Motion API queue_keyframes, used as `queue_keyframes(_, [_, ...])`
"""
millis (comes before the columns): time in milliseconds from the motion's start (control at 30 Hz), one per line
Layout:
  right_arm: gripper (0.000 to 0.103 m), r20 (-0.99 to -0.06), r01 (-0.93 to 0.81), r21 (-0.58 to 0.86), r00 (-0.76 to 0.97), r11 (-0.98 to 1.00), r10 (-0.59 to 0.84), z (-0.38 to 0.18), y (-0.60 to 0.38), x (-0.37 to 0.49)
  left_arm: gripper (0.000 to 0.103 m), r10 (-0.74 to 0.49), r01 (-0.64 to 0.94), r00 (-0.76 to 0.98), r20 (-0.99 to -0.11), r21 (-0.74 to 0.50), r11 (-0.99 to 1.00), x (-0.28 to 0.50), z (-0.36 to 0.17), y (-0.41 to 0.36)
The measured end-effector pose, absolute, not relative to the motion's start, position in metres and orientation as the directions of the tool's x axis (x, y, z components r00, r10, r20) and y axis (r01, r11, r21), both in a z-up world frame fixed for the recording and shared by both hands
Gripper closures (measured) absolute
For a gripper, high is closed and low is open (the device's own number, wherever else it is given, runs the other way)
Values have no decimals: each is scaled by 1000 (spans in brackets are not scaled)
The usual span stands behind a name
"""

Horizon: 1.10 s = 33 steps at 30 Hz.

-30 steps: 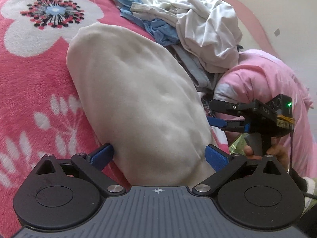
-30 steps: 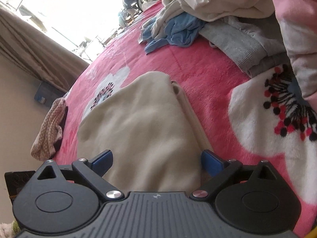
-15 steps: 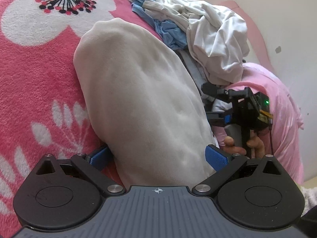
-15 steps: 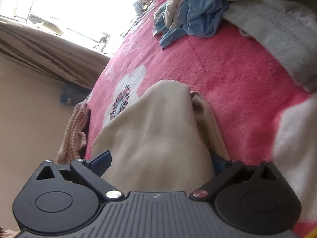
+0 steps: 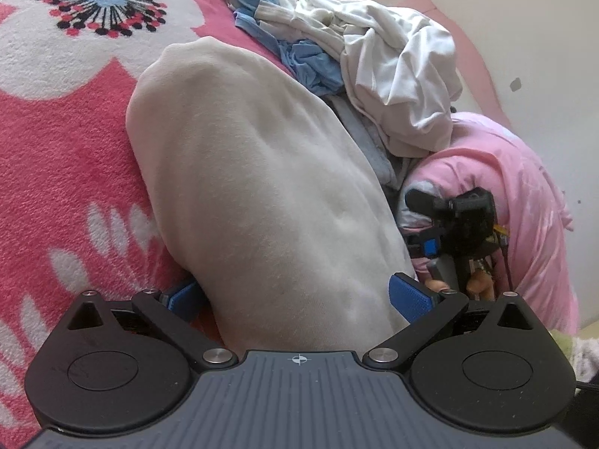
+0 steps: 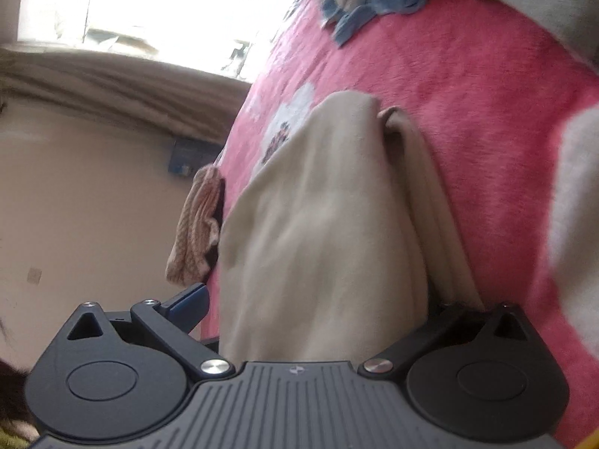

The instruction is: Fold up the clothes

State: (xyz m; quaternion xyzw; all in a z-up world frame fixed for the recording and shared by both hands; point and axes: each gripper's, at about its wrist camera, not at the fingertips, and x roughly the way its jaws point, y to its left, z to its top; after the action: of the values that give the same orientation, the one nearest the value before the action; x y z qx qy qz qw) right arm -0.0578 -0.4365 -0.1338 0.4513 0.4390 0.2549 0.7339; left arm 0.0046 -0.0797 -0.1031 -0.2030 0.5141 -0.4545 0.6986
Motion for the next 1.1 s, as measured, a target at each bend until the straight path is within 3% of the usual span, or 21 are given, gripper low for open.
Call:
queue_keyframes(533, [0,-281,-88,937,390,339,877,-106,-362,-57,8,-831,365,123,-543,-754,546,-9,-61,-33])
queue_keyframes(600, [0,-294,-106,930,364,353,884,-106,-347,-56,8,-825,323,141,-547,-762,561,-5,-63,-19])
queue_keyframes(767, [1,-437,-137,853,343,504,832,-99,-350,-58,8,-812,276,150,-563,-765,582,5,-75,-5])
queue_keyframes(967, [1,-413,-26,872,495,488,764,-110,-395,-46,8,-789,369,147,-596,-707,603,-1,-76,-11])
queue_keyframes(1100, [0,-392,-55,875,502,481,771,-123,-385,-18,7,-784,360,142,-604,-706,610,-1,-85,-11])
